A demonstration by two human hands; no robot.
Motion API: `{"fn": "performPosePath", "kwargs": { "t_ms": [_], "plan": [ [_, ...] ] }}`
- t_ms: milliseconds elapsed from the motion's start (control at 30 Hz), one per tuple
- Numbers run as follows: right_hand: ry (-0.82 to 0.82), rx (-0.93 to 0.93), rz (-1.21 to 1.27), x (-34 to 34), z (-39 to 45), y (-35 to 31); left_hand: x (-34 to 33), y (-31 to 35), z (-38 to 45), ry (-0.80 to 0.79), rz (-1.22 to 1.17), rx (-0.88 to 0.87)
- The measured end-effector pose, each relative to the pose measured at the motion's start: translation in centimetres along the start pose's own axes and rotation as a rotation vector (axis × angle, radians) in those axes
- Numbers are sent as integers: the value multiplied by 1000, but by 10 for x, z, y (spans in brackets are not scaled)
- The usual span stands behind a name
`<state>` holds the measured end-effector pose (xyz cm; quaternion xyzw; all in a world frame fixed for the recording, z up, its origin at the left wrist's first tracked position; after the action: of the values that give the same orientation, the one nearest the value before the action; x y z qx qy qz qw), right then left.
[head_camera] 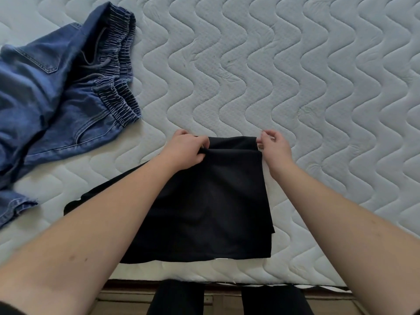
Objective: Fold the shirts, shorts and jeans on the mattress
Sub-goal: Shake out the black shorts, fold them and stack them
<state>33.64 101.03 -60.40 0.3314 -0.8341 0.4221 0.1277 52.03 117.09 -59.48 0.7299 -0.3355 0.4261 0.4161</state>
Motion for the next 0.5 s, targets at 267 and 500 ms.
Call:
{"fn": "performPosePath", "kwargs": {
  "t_ms": [267,500],
  "plan": [
    [-72,95,-380,13,-15,21,-10,30,18,-133,-5,-42],
    [-162,52,153,16,-22,19,-3,29,16,-108,-204,95]
  ]
}}
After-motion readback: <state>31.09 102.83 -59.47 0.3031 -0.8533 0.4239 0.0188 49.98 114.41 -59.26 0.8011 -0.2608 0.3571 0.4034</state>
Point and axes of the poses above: each hand's wrist, its own z-axis towards the middle knuckle, its own x-axis out of the back of the hand, y = z × x, the point moved 5 cm from there along z, towards the middle knuckle, and after that the axes turned 12 degrees about y, right-handed, at the moved point
